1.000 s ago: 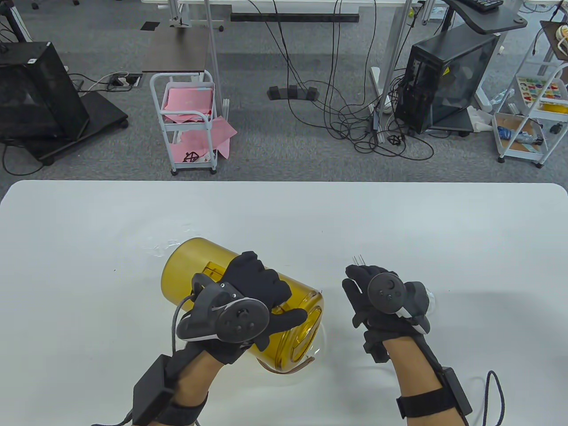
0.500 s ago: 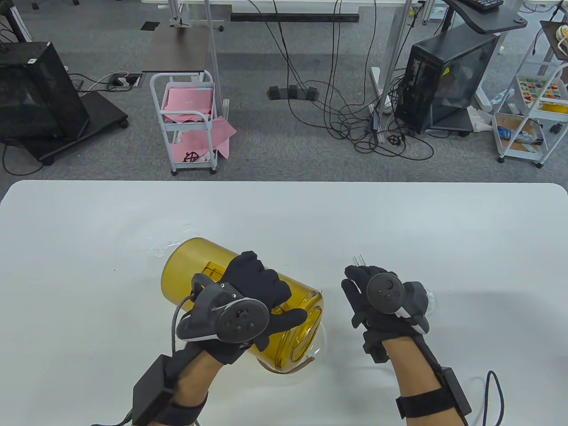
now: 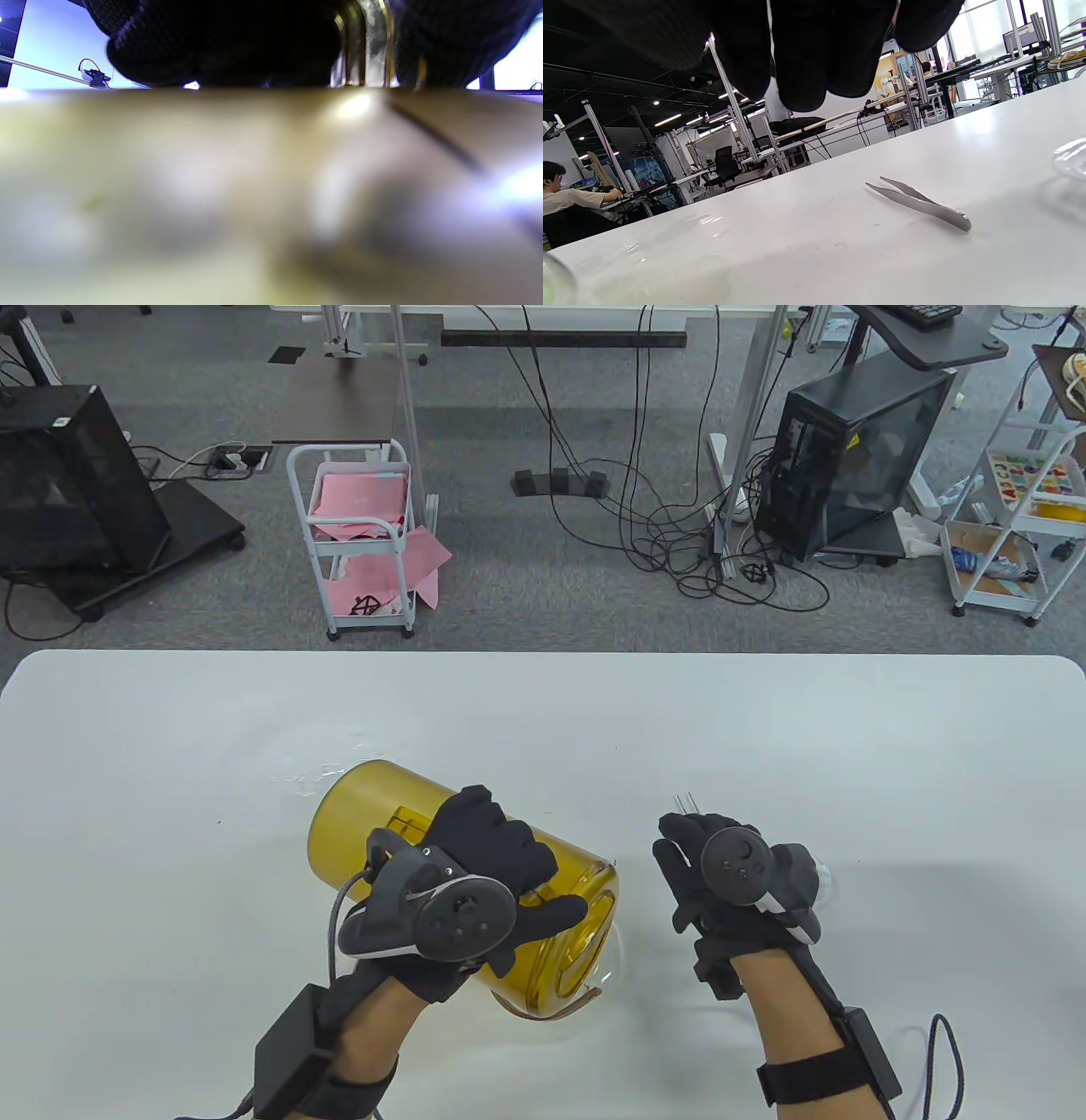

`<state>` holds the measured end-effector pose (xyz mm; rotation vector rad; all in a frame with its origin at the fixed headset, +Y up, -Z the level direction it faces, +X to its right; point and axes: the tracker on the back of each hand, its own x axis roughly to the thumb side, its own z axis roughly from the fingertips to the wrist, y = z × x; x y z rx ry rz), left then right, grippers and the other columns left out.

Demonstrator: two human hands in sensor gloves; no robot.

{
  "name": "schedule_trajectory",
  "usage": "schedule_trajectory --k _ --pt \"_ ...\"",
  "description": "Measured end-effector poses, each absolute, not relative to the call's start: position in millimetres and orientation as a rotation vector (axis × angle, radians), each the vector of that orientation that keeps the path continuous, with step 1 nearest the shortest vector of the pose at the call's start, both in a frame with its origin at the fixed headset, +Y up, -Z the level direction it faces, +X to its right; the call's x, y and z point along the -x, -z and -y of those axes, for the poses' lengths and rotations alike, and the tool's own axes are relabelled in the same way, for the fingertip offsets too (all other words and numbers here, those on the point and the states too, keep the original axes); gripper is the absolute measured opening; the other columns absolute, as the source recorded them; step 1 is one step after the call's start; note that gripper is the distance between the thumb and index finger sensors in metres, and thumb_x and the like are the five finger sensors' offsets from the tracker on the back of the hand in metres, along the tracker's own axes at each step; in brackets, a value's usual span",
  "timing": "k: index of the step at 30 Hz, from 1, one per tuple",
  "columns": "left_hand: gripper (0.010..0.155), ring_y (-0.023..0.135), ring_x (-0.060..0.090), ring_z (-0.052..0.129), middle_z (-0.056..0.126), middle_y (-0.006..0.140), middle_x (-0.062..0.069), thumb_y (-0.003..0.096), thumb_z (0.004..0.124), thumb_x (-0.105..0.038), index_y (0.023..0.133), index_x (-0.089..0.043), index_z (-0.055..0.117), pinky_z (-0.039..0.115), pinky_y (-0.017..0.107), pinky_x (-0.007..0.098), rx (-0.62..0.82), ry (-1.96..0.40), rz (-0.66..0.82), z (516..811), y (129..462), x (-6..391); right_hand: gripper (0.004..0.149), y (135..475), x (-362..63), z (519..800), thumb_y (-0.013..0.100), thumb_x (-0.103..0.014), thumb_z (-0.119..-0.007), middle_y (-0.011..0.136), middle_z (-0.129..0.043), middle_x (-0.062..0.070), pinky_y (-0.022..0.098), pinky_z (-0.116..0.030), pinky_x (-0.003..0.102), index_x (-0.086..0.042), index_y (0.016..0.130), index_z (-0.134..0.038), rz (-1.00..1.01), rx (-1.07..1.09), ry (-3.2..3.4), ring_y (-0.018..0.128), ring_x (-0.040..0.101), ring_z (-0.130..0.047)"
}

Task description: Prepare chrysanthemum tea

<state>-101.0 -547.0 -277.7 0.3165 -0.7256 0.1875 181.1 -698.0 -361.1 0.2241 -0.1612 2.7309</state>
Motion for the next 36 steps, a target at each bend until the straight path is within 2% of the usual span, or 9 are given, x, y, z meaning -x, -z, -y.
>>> schedule_trajectory --k 36 --pt "0.051 0.051 0.034 0.093 0.102 0.048 0.006 0.0471 0.088 -0.07 0.06 -0.022 0.097 0.056 0.073 0.068 -0.319 -0.178 0.726 546.3 275.6 98.7 0.052 361.3 -180.6 698.6 0.058 -0.053 -0.068 0.103 -0.077 0.005 0.071 -0.053 0.067 -0.028 0.102 -0.077 0.163 -0.225 -2.732 0.101 0.039 -0.076"
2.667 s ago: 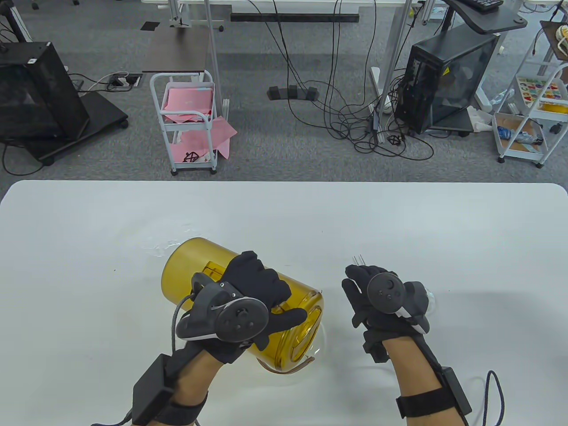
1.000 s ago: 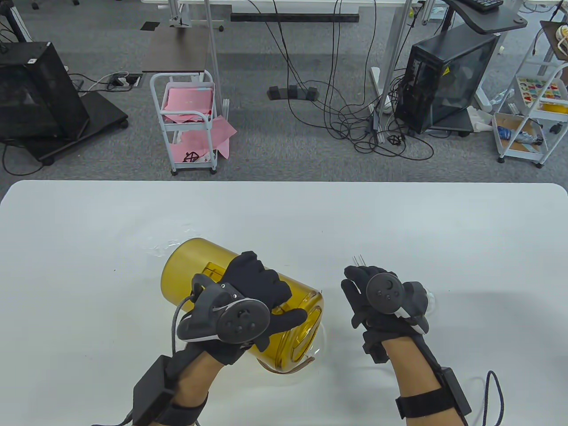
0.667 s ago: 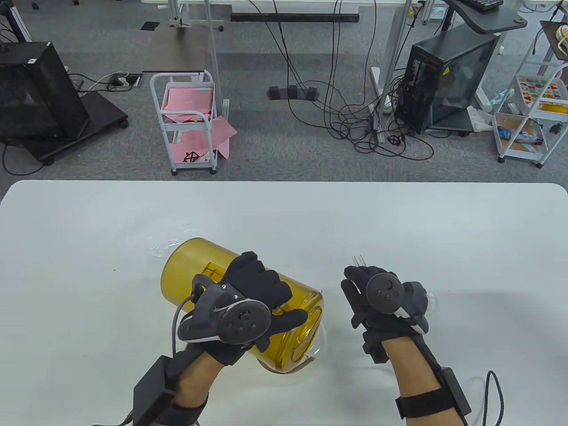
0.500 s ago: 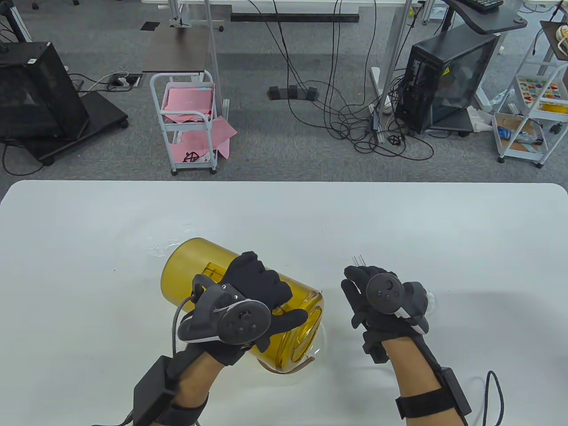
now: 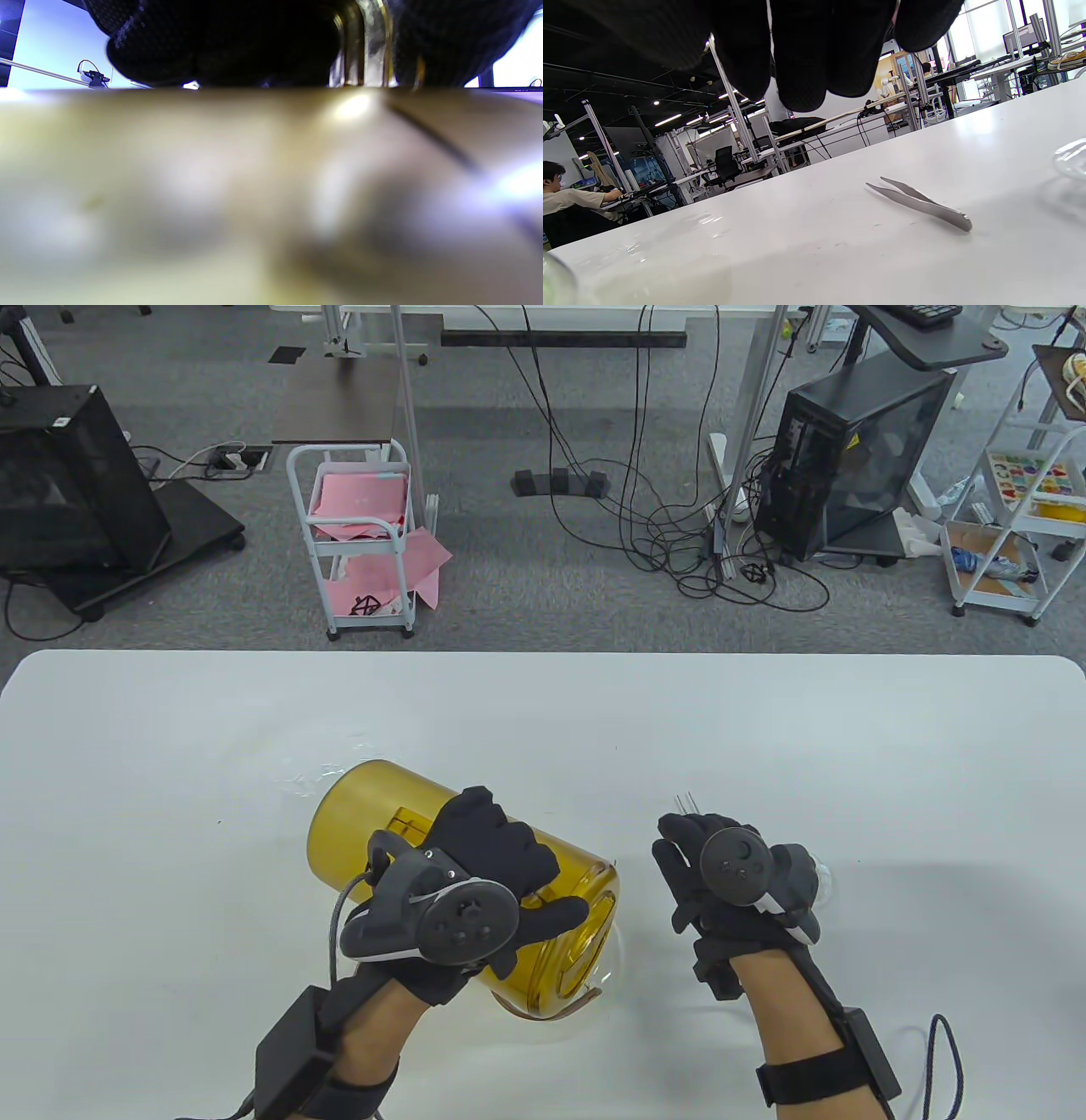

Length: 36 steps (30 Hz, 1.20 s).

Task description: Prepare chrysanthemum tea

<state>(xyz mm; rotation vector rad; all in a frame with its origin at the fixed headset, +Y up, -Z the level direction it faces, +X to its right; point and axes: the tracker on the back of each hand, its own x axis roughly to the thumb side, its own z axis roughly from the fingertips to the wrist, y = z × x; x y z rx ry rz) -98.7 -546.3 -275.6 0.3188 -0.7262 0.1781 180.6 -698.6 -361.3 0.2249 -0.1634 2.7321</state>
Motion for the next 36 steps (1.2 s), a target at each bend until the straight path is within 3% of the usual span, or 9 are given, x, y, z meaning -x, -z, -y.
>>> schedule_trajectory --k 36 --pt "0.05 0.051 0.034 0.093 0.102 0.048 0.006 0.0467 0.089 -0.07 0.06 -0.022 0.097 0.056 0.074 0.068 -0.319 -0.184 0.719 545.2 276.7 100.9 0.052 360.9 -180.3 698.6 0.058 -0.053 -0.068 0.103 -0.077 0.005 0.071 -0.053 0.067 -0.028 0.102 -0.077 0.16 -0.224 -2.737 0.101 0.039 -0.076"
